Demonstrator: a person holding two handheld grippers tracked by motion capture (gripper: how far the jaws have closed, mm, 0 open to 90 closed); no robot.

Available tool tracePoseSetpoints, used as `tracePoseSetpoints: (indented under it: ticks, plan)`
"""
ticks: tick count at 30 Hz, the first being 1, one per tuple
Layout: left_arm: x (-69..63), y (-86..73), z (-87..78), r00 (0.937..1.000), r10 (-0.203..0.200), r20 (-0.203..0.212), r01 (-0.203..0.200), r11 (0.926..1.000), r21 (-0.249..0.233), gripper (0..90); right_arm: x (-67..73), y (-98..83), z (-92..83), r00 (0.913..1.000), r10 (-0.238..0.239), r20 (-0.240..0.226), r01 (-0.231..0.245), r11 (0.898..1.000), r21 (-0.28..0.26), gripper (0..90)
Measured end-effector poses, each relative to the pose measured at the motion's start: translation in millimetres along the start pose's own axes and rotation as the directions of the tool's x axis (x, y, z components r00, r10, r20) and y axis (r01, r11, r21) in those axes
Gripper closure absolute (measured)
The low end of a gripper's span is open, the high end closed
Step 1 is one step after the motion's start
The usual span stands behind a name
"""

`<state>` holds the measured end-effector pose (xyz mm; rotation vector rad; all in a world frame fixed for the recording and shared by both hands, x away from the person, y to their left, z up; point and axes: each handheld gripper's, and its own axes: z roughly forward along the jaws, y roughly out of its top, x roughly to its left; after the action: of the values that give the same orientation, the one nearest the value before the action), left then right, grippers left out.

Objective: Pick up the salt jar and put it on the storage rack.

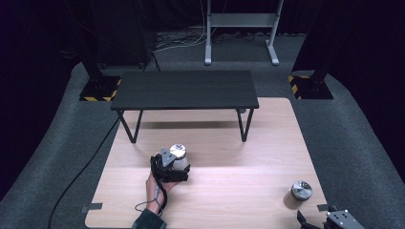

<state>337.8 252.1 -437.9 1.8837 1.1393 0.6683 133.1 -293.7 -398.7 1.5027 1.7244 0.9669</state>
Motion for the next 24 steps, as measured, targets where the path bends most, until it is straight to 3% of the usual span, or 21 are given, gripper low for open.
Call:
tracePoseSetpoints:
  ticks: [8, 11, 14, 24]
  plan:
    - [4.7, 7.3, 11.8, 0.9999, -0.005, 0.013, 0.005, 0.9999, 0.014, 0.0, 0.3, 0.6, 1.3, 0.9999, -0.006, -0.011, 0.006, 1.0, 0.004, 0.0]
    - [3.8, 6.6, 17.7, 1.0, -0.005, -0.002, 0.005, 0.9998, 0.018, 0.0, 0.4, 0.7, 1.7, 0.9999, -0.008, -0.01, 0.008, 1.0, 0.005, 0.0]
    - [7.7, 4.4, 22.2, 0.9999, -0.015, 0.009, 0.014, 0.9998, 0.012, 0.4, 0.3, 0.5, 1.4, 0.9999, -0.007, -0.011, 0.007, 1.0, 0.004, 0.0]
    - [14.3, 3.4, 26.1, 0.999, -0.012, 0.043, 0.012, 0.9999, -0.006, 22.3, 0.0, 0.1, 2.1, 0.9999, -0.01, -0.013, 0.01, 1.0, 0.007, 0.0]
